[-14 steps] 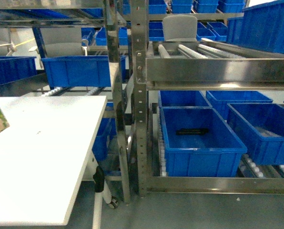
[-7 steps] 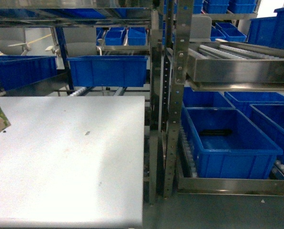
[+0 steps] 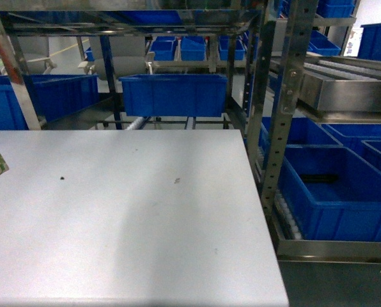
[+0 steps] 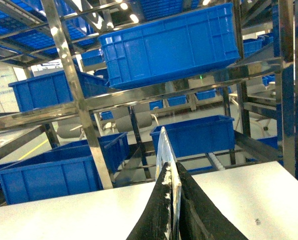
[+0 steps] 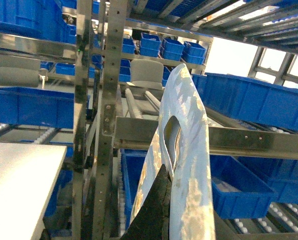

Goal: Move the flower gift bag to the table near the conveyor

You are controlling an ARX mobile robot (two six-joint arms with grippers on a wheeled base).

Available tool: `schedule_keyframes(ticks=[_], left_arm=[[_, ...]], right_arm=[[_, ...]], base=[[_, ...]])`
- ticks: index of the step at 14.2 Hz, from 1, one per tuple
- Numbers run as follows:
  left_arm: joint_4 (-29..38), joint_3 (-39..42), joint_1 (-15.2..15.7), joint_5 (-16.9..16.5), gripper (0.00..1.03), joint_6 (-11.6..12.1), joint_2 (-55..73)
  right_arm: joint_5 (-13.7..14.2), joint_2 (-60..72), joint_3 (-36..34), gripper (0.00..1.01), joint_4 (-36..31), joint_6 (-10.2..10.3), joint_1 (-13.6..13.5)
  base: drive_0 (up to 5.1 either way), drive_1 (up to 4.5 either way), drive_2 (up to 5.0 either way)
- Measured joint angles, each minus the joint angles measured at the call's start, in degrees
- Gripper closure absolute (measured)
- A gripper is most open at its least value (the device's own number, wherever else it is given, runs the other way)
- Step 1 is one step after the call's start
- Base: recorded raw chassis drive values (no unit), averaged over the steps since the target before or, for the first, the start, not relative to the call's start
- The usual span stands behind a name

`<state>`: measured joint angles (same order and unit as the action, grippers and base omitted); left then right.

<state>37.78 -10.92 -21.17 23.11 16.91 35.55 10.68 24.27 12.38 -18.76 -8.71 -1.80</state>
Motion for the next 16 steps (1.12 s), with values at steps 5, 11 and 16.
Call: schedule_keyframes(ticks=[5,11,16], left_arm=[[0.0,0.0,0.0,0.0,1.01,0.0,0.0],[0.0,0.0,0.0,0.0,1.01,0.0,0.0],[0.0,0.0,0.0,0.0,1.01,0.0,0.0]], right_arm=[[0.0,-0.1,0.0,0.99,-0.1,0.0,0.0],[0.0,0.0,0.0,0.99,0.2,0.0,0.0],[0.0,0.0,0.0,0.99,0.0,0.0,0.0]], base=[[-5.1,2.32,2.3],[-5.1,2.32,2.3],[-5.1,2.32,2.3]])
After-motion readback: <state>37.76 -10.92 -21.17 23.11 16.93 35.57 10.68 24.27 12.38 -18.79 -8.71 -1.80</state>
